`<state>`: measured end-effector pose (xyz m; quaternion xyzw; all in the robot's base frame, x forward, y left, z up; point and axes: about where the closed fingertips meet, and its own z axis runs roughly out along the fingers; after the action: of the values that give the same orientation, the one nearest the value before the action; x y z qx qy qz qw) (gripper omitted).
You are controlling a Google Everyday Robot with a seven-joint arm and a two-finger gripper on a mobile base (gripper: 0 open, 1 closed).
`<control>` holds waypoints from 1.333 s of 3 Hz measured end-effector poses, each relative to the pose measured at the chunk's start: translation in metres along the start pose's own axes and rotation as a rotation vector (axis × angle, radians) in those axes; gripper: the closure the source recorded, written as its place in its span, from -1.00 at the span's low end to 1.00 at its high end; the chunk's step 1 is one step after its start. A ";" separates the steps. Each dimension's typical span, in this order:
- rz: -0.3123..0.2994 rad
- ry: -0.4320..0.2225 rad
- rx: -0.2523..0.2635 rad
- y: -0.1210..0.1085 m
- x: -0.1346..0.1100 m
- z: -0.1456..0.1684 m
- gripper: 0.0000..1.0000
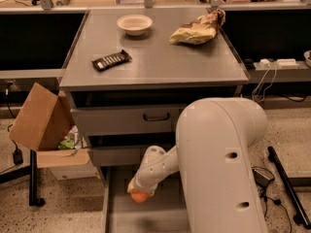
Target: Pick orange from bottom drawer and place on counter
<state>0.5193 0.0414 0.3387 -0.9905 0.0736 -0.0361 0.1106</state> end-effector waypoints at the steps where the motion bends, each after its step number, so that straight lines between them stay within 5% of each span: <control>1: 0.001 0.000 -0.001 0.001 0.000 0.000 1.00; 2: 0.007 -0.009 0.035 -0.002 0.000 -0.002 1.00; 3: 0.024 -0.003 0.125 -0.014 0.000 -0.040 1.00; 4: 0.090 0.021 0.259 -0.020 0.013 -0.128 1.00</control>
Offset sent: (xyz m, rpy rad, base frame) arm 0.0087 0.0026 0.0137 0.0951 0.0097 -0.0047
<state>0.5242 0.0317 0.4688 -0.9632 0.1137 -0.0507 0.2381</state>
